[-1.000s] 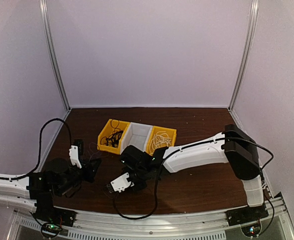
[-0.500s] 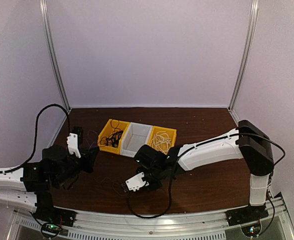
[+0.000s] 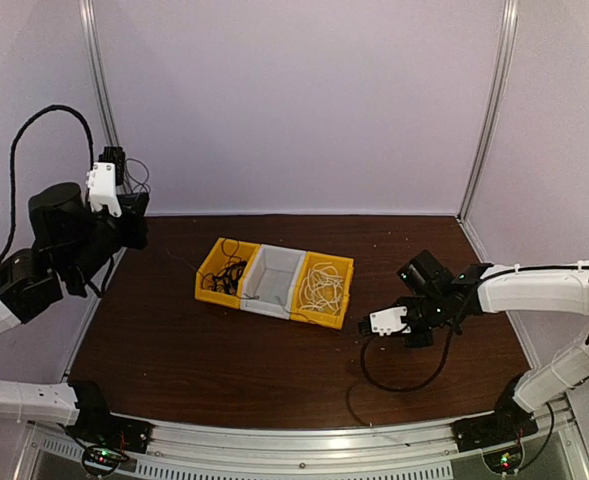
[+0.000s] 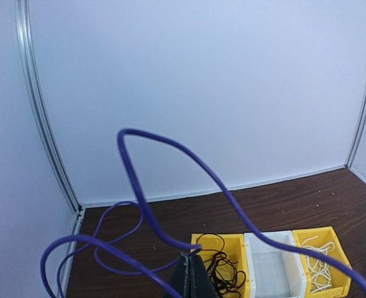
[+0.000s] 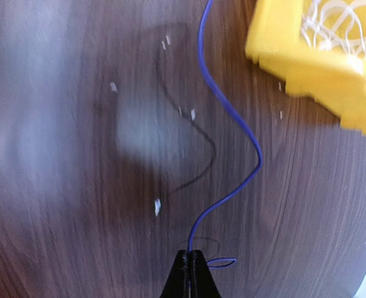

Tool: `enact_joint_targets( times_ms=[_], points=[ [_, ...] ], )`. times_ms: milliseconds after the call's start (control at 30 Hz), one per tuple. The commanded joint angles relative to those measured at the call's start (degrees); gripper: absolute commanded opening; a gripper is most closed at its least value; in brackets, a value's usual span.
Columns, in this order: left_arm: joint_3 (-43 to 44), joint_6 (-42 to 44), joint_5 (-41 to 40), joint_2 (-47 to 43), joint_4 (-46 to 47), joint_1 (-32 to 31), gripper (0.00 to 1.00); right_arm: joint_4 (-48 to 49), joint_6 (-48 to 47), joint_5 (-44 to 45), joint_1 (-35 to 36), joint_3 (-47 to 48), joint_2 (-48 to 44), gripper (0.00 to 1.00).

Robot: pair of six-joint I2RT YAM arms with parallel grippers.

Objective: Untangle the cables

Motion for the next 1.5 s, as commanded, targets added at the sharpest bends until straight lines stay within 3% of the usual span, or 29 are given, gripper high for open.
enact_joint_targets(
  times_ms=[0, 200, 367, 400, 500, 567, 633, 833, 1000, 1133, 1467],
  points=[
    [9.9, 8.6, 0.4, 8.2, -4.4, 2.3, 0.00, -1.5, -4.3, 1.3, -9.0, -3.9, -3.4, 0.00],
    [16.4, 10.2, 4.2, 14.9, -1.9, 2.9, 0.00, -1.7, -6.5, -1.9, -18.6, -4.6, -3.2, 0.00],
    [19.2, 9.7, 10.9, 21.5, -1.0, 3.3, 0.00, -2.5, -3.5, -7.0, -19.7, -2.4, -5.3, 0.00],
    [20.1, 9.1, 12.6, 23.0, -1.3, 3.5, 0.00, -3.4, -2.3, -8.9, -19.7, -1.4, -6.0, 0.03],
    [24.1, 6.7, 17.1, 28.4, -4.0, 4.2, 0.00, -5.9, 1.3, -14.4, -19.7, 1.5, -7.8, 0.29],
    [26.6, 5.3, 19.4, 31.6, -4.8, 4.2, 0.00, -6.8, 3.2, -17.6, -19.7, 2.9, -10.0, 0.41],
    [28.4, 4.3, 21.4, 34.3, -4.7, 4.3, 0.00, -6.6, 5.6, -19.9, -19.8, 3.5, -12.3, 0.45],
    [32.7, 2.4, 25.6, 41.4, -4.5, 4.4, 0.00, -3.5, 13.3, -23.9, -21.0, 4.2, -17.6, 0.50],
    [33.6, 0.9, 27.9, 44.7, -2.4, 4.4, 0.00, 8.7, 22.6, -24.1, -24.3, -1.0, -19.5, 0.53],
    [33.5, 0.5, 28.9, 47.3, -0.2, 4.4, 0.00, 12.3, 23.8, -19.5, -24.5, -2.7, -19.3, 0.53],
    [33.6, -0.8, 33.2, 53.4, 4.1, 6.1, 0.00, 12.1, 23.0, -20.0, -24.5, -4.9, -20.0, 0.53]
  ],
)
